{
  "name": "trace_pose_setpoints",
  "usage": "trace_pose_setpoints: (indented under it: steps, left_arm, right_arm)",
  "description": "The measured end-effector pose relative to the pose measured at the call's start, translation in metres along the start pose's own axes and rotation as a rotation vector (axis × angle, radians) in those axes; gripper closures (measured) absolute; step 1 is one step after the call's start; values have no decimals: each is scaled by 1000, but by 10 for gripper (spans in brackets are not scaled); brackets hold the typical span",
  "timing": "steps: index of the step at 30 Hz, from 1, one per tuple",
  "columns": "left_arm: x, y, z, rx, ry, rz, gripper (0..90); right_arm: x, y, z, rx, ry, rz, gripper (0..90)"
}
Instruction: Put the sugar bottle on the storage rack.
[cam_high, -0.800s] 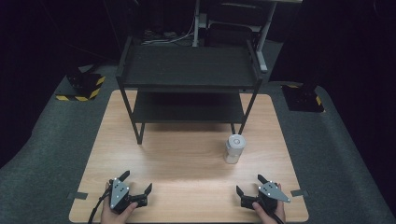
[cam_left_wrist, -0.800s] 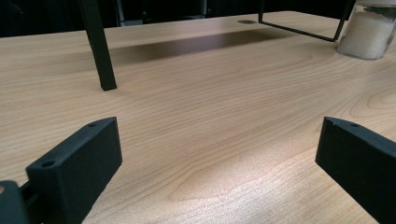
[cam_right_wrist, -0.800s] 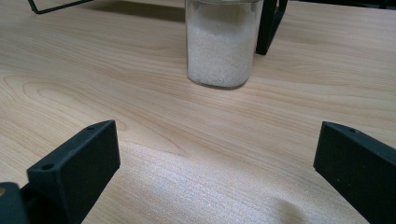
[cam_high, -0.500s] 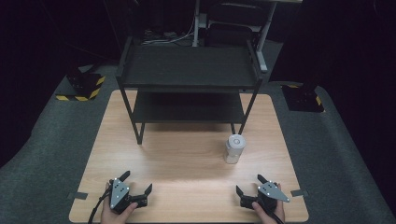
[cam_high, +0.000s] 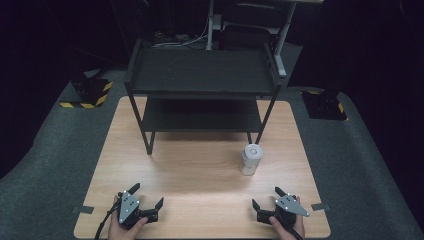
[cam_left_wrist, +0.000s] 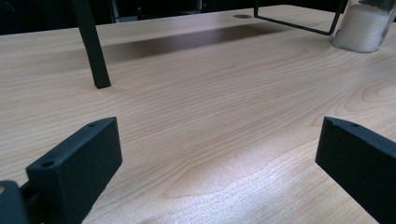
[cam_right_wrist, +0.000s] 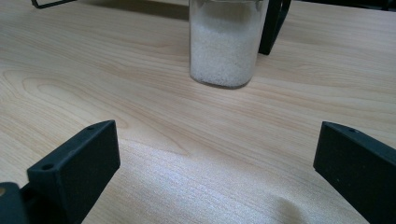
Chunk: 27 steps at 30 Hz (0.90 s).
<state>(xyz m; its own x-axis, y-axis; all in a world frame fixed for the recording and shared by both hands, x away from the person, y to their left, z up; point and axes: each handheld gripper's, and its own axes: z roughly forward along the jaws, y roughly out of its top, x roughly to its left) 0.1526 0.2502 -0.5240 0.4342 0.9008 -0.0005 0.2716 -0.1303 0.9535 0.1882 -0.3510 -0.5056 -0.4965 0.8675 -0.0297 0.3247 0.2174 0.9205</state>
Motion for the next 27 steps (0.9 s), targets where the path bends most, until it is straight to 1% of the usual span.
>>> trace_pose_setpoints:
  steps: [4,9,10,11,14,18,23,25,26,27]
  left_arm:
    - [1,0,0,1,-5,1,7]
    - [1,0,0,1,-7,1,7]
    - [1,0,0,1,-7,1,7]
    - [1,0,0,0,-9,2,7]
    - [1,0,0,-1,-10,1,7]
    - [2,-1,0,-3,-13,-2,7]
    - [2,-1,0,-4,-13,-6,7]
    - [2,-1,0,-5,-13,-8,7]
    - [2,-1,0,-6,-13,-9,7]
    - [2,-1,0,-6,-14,-10,7]
  right_arm:
    - [1,0,0,-1,-2,-9,4]
    - [4,1,1,-2,-18,-7,4]
    - [3,3,0,-15,-21,10,4]
    - [4,5,-1,-24,-22,12,4]
    - [6,8,-4,-50,-24,16,4]
    - [8,13,-5,-68,-25,13,4]
    - [10,26,-2,-91,-39,-5,4]
    - [10,26,-2,-91,-39,-5,4]
    - [10,34,5,-96,-50,7,4]
    - [11,36,7,-98,-51,4,4]
